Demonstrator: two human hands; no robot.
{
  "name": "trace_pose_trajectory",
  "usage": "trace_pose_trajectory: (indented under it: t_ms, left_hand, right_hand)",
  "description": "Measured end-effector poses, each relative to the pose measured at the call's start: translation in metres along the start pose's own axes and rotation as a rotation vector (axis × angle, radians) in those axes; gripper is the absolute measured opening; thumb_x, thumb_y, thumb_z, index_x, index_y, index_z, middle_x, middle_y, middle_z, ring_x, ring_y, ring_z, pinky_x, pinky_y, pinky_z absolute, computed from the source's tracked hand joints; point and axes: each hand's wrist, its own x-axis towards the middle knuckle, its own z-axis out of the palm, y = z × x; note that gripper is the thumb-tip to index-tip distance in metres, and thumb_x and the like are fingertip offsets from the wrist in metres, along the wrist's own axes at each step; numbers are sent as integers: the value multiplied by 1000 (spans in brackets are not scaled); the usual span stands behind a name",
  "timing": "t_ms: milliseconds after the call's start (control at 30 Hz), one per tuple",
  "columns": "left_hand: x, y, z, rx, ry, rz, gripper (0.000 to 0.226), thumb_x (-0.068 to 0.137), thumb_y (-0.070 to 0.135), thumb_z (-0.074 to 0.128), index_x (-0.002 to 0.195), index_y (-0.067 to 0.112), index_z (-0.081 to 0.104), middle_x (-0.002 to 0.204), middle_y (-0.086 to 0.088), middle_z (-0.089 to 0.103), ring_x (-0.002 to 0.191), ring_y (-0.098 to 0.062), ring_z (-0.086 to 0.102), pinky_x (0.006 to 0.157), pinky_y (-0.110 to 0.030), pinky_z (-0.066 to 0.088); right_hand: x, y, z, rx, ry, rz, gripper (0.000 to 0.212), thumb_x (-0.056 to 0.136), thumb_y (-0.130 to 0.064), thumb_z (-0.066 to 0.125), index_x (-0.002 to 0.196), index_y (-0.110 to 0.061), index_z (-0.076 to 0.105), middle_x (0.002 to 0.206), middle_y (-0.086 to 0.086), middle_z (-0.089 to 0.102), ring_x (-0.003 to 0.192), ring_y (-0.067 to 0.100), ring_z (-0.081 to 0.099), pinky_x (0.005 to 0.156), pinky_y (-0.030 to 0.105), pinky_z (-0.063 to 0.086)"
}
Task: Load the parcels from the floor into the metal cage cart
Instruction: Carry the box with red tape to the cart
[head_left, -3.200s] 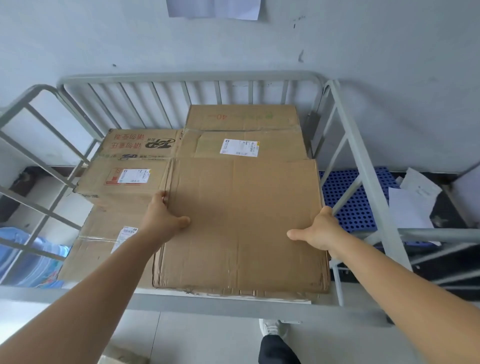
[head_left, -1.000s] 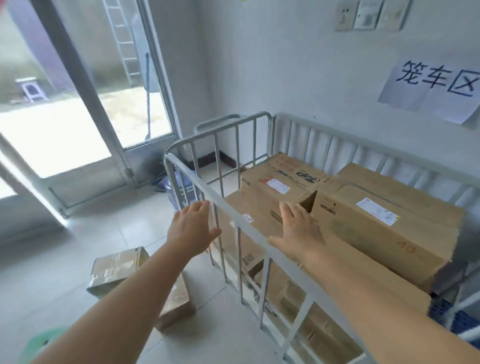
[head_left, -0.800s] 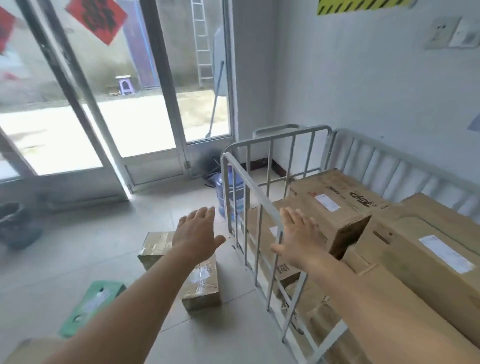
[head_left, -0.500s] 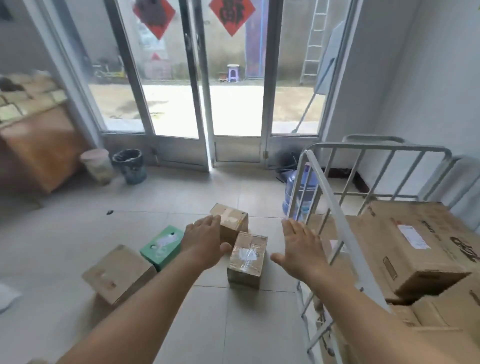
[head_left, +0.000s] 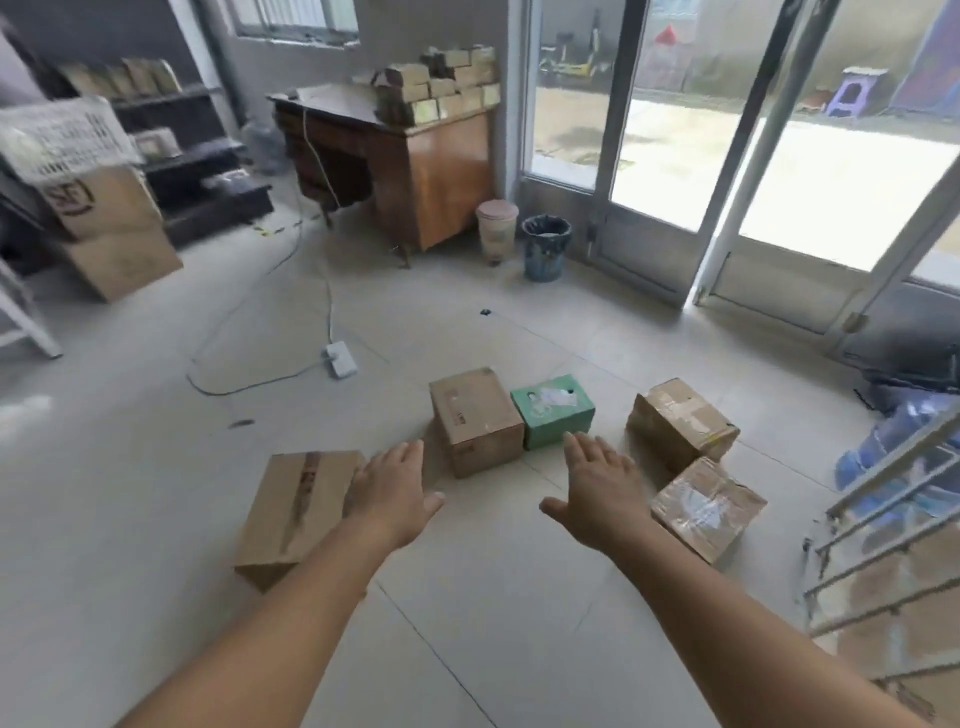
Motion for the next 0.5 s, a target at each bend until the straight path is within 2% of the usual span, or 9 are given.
trace_pose_trajectory:
  t_ms: [233, 500]
  left_hand:
    - [-28, -138, 14, -105, -18, -275, 74, 93, 48, 49, 152, 15, 18, 155, -2, 29, 140, -23, 29, 113, -39, 24]
    - [-34, -264, 37, -214, -69, -465, 67, 92, 48, 50, 146, 16, 27, 145, -4, 42, 130, -25, 41, 105, -39, 35]
  right_hand:
    - [36, -134, 44, -13, -95, -227, 90, 92, -51, 57, 157, -17, 4, 164, -1, 8, 151, 22, 4, 122, 44, 7]
    - [75, -260, 88, -48, -183, -323, 87, 93, -50, 56, 156, -17, 5, 164, -1, 8, 151, 22, 3, 122, 44, 7]
